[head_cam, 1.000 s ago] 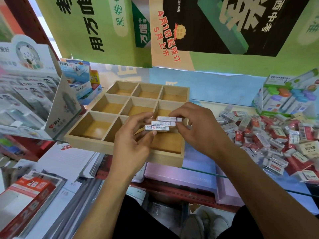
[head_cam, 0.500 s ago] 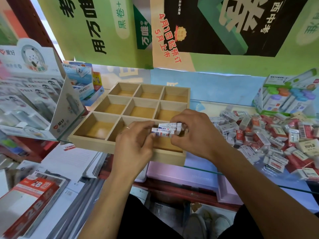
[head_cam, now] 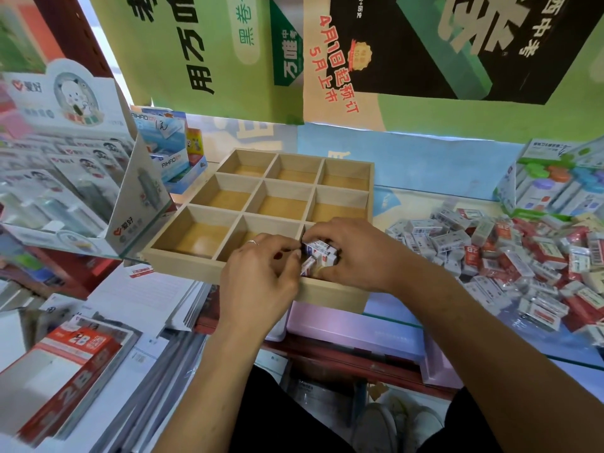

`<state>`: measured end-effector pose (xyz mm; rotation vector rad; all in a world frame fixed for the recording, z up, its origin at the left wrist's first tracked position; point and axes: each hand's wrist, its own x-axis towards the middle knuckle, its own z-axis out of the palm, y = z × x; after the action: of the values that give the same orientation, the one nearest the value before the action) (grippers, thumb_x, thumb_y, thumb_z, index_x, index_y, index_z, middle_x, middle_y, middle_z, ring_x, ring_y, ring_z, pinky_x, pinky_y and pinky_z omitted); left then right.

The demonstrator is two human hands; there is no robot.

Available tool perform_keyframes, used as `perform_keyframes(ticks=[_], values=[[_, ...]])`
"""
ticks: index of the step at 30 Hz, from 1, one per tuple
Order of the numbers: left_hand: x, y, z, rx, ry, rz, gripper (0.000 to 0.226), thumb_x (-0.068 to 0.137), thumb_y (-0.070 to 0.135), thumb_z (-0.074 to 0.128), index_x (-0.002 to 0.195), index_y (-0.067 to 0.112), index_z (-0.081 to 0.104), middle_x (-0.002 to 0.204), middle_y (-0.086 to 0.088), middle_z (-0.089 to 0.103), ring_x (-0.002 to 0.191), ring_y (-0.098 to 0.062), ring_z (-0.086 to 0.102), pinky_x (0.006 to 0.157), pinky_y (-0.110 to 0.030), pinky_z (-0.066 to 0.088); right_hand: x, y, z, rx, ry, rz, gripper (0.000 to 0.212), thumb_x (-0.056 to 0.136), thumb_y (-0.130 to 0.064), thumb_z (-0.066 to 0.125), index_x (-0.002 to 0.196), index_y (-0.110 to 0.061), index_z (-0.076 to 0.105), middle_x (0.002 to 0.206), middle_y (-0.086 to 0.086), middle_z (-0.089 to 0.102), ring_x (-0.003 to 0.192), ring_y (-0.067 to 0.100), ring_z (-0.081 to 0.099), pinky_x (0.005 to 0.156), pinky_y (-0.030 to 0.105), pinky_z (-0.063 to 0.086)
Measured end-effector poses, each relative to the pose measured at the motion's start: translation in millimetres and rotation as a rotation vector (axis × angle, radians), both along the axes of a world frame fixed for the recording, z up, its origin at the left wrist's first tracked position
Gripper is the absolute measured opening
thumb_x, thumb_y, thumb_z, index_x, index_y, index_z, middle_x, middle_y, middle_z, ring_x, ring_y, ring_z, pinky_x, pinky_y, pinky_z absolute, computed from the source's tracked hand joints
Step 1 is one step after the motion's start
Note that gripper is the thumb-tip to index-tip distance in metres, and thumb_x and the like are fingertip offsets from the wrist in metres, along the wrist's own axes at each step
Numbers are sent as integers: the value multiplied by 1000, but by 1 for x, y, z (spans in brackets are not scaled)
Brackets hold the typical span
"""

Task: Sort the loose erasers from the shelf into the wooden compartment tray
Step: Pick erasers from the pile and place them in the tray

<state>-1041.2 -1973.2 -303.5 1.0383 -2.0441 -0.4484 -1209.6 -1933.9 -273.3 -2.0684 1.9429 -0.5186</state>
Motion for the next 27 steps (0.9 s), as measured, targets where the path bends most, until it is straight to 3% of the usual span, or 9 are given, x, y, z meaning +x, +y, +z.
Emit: perform_keyframes(ticks=[3, 6, 9, 12, 18, 21, 27], values=[[0, -1, 0, 15, 7, 0, 12, 81, 28, 62, 86, 29, 72, 85, 14, 68, 73, -8, 63, 65, -34, 51, 1, -1, 2, 12, 27, 43, 21, 76, -34, 77, 93, -25, 67, 99, 0, 60, 97, 19, 55, 84, 39, 47], [1, 0, 0, 16, 17, -9, 13, 80, 29, 60, 85, 29, 72, 86, 13, 69, 73, -10, 63, 66, -36, 52, -1, 3, 1, -37, 62, -36, 19, 77, -34, 75, 81, -22, 60, 86, -2, 59, 84, 17, 52, 75, 39, 47], [1, 0, 0, 25, 25, -16, 14, 80, 31, 60, 87, 29, 72, 86, 12, 69, 73, -10, 63, 66, -36, 52, 1, 6, 1, -126, 43, -102, 22, 78, -22, 71, 85, -20, 50, 84, -1, 60, 80, 20, 52, 69, 39, 47], [1, 0, -2, 24, 27, -21, 12, 81, 30, 61, 86, 29, 71, 87, 12, 69, 73, -10, 63, 65, -37, 52, 5, 2, -1, -130, 46, -108, 25, 78, -17, 72, 92, -17, 52, 91, 3, 61, 87, 23, 54, 71, 37, 45], [2, -1, -3, 11, 38, -34, 12, 81, 28, 62, 88, 27, 72, 88, 12, 69, 72, -10, 63, 65, -36, 53, 8, 13, 6, -222, 277, -191, 39, 75, -36, 75, 106, -16, 60, 108, 5, 53, 107, 26, 48, 86, 39, 44], [2, 0, -3, 0, 41, -34, 12, 81, 28, 63, 88, 26, 73, 87, 12, 70, 70, -9, 63, 64, -35, 53, 6, 16, 14, -152, 465, -270, 40, 80, -47, 68, 105, -19, 53, 105, 4, 61, 104, 27, 51, 90, 39, 35], [2, 1, -3, 0, 34, -25, 13, 81, 27, 62, 88, 26, 73, 87, 10, 70, 70, -11, 63, 64, -34, 53, 15, 7, 6, -137, 410, -321, 27, 88, -38, 61, 106, -19, 54, 104, 5, 67, 101, 28, 58, 90, 37, 35]])
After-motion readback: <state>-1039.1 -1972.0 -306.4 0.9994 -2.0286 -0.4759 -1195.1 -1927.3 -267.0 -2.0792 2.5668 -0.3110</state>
